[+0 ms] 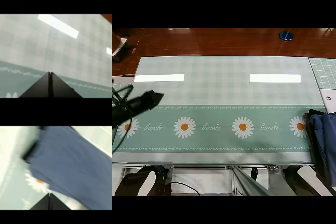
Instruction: Fold the shirts.
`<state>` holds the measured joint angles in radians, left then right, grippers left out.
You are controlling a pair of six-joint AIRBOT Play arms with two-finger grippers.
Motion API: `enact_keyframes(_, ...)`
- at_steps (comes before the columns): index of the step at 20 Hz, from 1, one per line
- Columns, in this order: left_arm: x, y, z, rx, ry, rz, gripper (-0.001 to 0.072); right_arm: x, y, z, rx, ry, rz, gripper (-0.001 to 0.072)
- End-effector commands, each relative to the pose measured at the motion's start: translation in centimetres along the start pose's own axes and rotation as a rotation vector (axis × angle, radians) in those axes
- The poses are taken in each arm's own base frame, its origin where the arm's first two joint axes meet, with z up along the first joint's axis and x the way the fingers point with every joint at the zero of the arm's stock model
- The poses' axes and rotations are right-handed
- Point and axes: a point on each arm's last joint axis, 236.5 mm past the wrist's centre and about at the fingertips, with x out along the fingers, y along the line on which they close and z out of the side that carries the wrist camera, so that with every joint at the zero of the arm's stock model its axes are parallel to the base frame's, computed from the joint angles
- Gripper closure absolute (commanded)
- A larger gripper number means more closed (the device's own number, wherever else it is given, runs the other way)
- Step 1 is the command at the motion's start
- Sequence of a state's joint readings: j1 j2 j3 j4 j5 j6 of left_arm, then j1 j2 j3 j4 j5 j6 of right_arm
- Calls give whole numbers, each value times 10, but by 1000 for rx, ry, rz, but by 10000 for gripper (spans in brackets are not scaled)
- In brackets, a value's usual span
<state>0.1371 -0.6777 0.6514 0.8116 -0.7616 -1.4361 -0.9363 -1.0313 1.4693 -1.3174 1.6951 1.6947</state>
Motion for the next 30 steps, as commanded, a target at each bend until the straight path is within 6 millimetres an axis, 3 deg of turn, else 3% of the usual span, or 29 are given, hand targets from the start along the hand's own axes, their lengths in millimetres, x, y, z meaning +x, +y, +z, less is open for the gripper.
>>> enact_keyframes(1,1,-77,55,133,35,-163,693,-7,164,23,-296,-131,393,690)
enact_keyframes(2,2,-104,62,204,59,-211,693,-9,210,10,-407,-165,472,690)
enact_keyframes(3,4,-129,64,278,85,-254,694,-4,243,-9,-522,-178,498,690)
enact_keyframes(5,15,-148,46,406,144,-247,694,22,281,-59,-719,-168,461,690)
enact_keyframes(6,26,-142,26,463,192,-204,693,43,289,-84,-795,-150,427,690)
enact_keyframes(8,52,-105,-16,536,295,-58,693,96,286,-132,-901,-111,338,690)
enact_keyframes(11,82,-25,-44,531,397,187,693,171,250,-160,-898,-13,168,690)
enact_keyframes(14,92,-12,-43,438,403,220,692,193,236,-171,-913,68,104,689)
enact_keyframes(30,93,-9,-47,437,419,226,692,191,235,-170,-926,64,104,689)
